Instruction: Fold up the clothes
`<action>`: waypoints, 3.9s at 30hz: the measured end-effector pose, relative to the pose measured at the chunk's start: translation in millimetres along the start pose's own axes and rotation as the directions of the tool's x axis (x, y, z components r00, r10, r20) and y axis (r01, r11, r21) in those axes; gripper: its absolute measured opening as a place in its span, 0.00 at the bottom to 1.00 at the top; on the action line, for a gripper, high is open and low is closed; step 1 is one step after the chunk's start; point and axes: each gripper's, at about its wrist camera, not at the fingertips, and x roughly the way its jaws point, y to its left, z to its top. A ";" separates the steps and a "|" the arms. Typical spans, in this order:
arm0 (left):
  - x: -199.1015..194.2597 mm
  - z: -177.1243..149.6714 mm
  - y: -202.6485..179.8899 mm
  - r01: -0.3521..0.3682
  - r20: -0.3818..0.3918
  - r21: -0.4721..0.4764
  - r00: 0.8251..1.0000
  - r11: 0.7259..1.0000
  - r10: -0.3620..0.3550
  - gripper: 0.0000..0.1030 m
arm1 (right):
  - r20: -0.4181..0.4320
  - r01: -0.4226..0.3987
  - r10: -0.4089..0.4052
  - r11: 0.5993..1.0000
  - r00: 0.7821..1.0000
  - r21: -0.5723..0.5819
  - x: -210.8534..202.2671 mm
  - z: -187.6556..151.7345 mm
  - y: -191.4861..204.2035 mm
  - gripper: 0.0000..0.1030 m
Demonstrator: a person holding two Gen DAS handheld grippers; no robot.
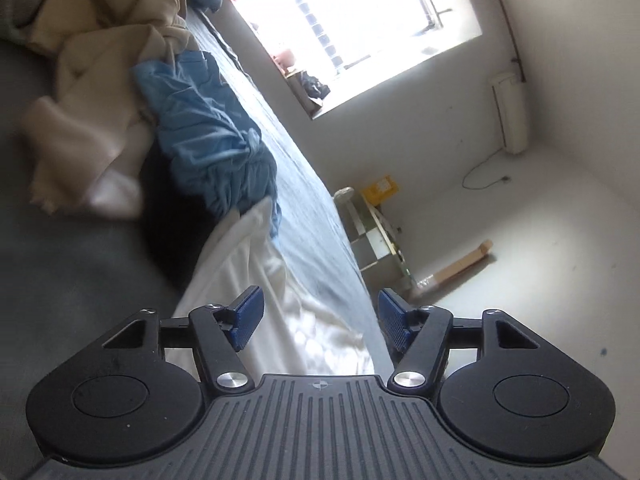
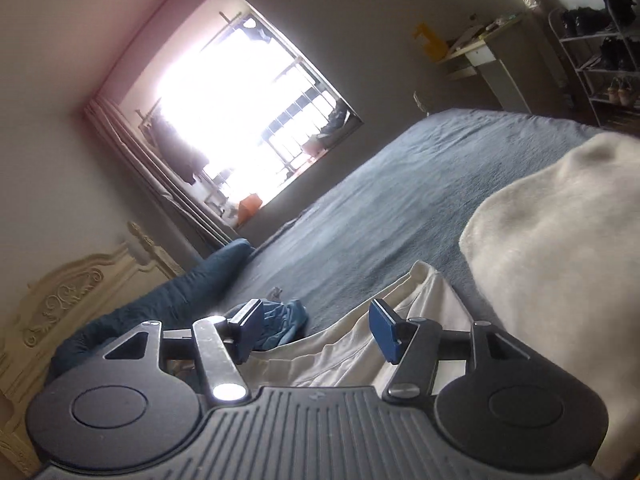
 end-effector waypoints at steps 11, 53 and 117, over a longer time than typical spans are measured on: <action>36.0 -75.4 28.1 -0.163 -0.054 -0.112 0.986 0.980 0.158 0.70 | -0.060 -0.159 0.173 0.969 0.983 0.187 -75.0 -48.1 -0.3 0.83; 29.2 -79.1 45.0 -0.144 0.270 -0.278 0.937 0.950 0.221 0.02 | 0.063 0.208 -0.249 0.903 0.967 0.377 133.3 -117.6 -100.1 0.08; -99.2 -113.1 12.7 -0.270 0.019 0.589 0.947 0.762 0.321 0.25 | -0.295 -0.178 0.054 0.893 0.954 -0.413 29.2 -263.7 164.8 0.48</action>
